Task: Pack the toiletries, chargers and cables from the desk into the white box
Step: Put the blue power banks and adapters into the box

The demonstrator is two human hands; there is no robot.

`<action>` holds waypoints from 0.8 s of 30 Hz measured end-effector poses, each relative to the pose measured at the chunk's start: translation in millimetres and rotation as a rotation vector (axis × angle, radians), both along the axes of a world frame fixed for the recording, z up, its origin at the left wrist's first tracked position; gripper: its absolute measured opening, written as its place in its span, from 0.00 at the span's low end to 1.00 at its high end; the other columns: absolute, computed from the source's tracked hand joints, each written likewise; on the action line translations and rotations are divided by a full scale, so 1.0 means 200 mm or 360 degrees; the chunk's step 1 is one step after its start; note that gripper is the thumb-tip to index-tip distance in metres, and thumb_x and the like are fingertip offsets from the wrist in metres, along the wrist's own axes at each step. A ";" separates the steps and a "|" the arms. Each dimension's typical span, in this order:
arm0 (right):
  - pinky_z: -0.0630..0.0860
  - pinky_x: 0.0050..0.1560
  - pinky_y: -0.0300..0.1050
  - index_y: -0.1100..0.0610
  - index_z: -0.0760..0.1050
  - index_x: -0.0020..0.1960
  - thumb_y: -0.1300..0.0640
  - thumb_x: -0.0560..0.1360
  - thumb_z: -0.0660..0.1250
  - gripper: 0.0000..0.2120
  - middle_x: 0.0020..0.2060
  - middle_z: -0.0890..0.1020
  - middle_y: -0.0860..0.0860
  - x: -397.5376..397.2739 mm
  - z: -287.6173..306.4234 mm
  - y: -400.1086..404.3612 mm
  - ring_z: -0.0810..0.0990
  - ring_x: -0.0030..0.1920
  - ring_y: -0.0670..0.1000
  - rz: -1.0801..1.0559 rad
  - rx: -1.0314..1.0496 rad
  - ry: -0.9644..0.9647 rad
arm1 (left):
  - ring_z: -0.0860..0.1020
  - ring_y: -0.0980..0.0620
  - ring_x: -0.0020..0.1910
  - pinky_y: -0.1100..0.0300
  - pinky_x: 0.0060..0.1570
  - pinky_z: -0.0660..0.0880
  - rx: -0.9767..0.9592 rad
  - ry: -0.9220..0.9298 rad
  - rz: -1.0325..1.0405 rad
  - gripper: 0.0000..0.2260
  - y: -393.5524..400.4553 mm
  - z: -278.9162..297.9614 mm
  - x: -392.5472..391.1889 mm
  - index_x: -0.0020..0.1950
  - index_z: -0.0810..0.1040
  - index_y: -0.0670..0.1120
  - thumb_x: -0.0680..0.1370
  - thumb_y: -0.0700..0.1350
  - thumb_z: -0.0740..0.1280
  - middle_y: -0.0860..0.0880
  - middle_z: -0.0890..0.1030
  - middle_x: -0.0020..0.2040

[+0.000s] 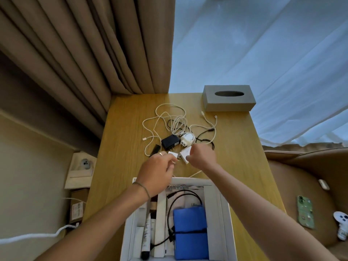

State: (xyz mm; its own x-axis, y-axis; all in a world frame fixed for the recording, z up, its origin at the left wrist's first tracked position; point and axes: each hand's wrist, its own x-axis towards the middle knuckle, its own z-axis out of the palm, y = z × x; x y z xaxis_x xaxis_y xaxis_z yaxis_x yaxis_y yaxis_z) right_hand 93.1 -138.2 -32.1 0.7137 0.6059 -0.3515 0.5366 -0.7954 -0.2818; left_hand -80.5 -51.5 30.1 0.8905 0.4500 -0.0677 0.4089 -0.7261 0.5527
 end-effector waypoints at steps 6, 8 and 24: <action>0.74 0.36 0.46 0.54 0.73 0.49 0.43 0.70 0.74 0.17 0.50 0.76 0.52 0.04 -0.14 0.08 0.77 0.41 0.53 0.0098 -0.0229 -0.0115 | 0.79 0.53 0.48 0.54 0.47 0.79 -0.0009 0.0217 -0.0006 0.10 0.14 -0.03 0.11 0.59 0.80 0.52 0.80 0.45 0.63 0.52 0.80 0.52; 0.71 0.34 0.45 0.54 0.75 0.50 0.41 0.71 0.72 0.18 0.49 0.78 0.52 0.04 -0.17 0.09 0.77 0.40 0.53 0.0113 -0.0250 -0.0141 | 0.79 0.52 0.49 0.53 0.49 0.79 0.0022 0.0276 -0.0014 0.11 0.17 -0.06 0.13 0.59 0.80 0.52 0.80 0.44 0.63 0.52 0.80 0.53; 0.63 0.28 0.42 0.54 0.73 0.35 0.36 0.70 0.70 0.21 0.28 0.71 0.47 0.07 0.02 -0.12 0.66 0.28 0.47 -0.0056 0.0023 0.0072 | 0.76 0.46 0.54 0.53 0.47 0.77 0.0433 0.0739 -0.0534 0.18 0.32 -0.36 0.39 0.63 0.75 0.51 0.75 0.38 0.68 0.48 0.74 0.59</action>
State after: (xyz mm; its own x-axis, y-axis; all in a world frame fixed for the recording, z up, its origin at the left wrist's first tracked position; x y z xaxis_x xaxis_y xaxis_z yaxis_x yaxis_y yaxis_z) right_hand 107.1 -161.8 -28.6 0.7182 0.5860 -0.3753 0.4946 -0.8092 -0.3169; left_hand -3.2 13.0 -41.5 0.8912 0.2072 -0.4035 0.2878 -0.9459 0.1501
